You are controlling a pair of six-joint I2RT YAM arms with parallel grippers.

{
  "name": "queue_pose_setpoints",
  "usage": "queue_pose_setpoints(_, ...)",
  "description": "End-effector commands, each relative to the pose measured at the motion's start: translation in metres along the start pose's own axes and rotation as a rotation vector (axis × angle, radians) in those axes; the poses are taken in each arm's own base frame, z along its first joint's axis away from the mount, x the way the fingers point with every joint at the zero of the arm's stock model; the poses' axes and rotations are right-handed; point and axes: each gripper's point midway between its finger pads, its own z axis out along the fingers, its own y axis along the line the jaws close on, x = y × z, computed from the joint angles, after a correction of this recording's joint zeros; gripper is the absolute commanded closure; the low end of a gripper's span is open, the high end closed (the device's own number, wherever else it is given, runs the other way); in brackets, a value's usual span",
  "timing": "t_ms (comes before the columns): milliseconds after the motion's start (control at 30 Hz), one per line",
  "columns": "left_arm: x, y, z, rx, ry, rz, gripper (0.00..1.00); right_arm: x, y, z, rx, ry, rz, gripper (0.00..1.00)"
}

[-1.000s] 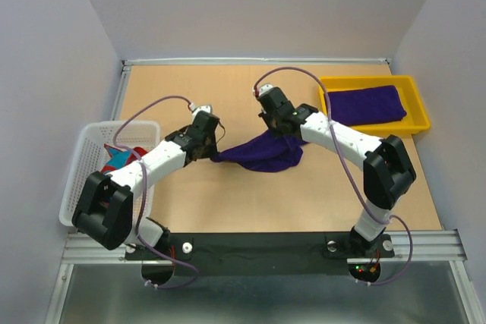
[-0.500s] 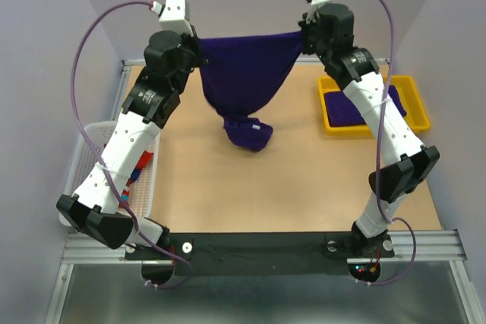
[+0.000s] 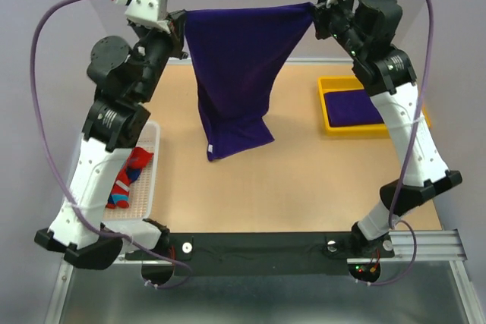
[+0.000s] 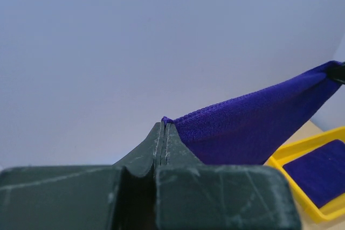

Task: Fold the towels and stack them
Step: Flatten out the crumpled towel

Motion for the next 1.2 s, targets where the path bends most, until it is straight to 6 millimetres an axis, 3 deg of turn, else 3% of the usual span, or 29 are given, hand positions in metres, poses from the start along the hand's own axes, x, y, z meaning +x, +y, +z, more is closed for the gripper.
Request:
queue_pose_setpoints(0,-0.081,-0.005,-0.055,0.086,-0.218,0.037,1.0,-0.072,0.001,-0.055,-0.082,-0.208,-0.033,1.0)
queue_pose_setpoints(267,-0.157,-0.018,-0.12,0.226,-0.38,0.053,1.0,-0.146,0.014,-0.124,-0.21,-0.424,-0.064,1.0)
queue_pose_setpoints(367,-0.193,-0.021,-0.154,0.273,-0.478,0.05,1.0,-0.177,0.018,-0.158,-0.254,-0.519,-0.071,0.99)
queue_pose_setpoints(533,-0.222,-0.028,-0.192,0.346,-0.567,0.038,1.0,-0.208,0.021,-0.202,-0.297,-0.629,-0.078,0.99)
queue_pose_setpoints(633,-0.229,-0.028,-0.203,0.359,-0.587,0.021,1.0,-0.213,0.023,-0.211,-0.314,-0.65,-0.075,0.99)
queue_pose_setpoints(700,-0.226,-0.024,-0.2,0.333,-0.575,0.002,1.0,-0.21,0.023,-0.21,-0.313,-0.644,-0.073,0.99)
queue_pose_setpoints(767,-0.219,-0.018,-0.188,0.289,-0.55,-0.018,1.0,-0.205,0.021,-0.202,-0.296,-0.626,-0.065,0.99)
queue_pose_setpoints(900,-0.175,-0.005,-0.13,0.158,-0.398,-0.054,1.0,-0.172,0.006,-0.148,-0.18,-0.51,-0.037,0.99)
queue_pose_setpoints(967,-0.139,0.009,-0.089,0.04,-0.295,-0.06,1.0,-0.152,-0.003,-0.122,-0.112,-0.447,-0.035,0.99)
queue_pose_setpoints(1067,-0.069,0.029,-0.034,-0.132,-0.141,-0.015,1.0,-0.095,-0.024,-0.062,0.046,-0.281,-0.074,0.99)
queue_pose_setpoints(1133,-0.013,0.039,0.005,-0.207,-0.031,0.026,1.0,-0.044,-0.022,-0.018,0.063,-0.16,-0.108,0.98)
queue_pose_setpoints(1167,0.013,0.043,0.018,-0.231,0.014,0.037,1.0,-0.029,-0.027,-0.006,0.094,-0.129,-0.129,0.96)
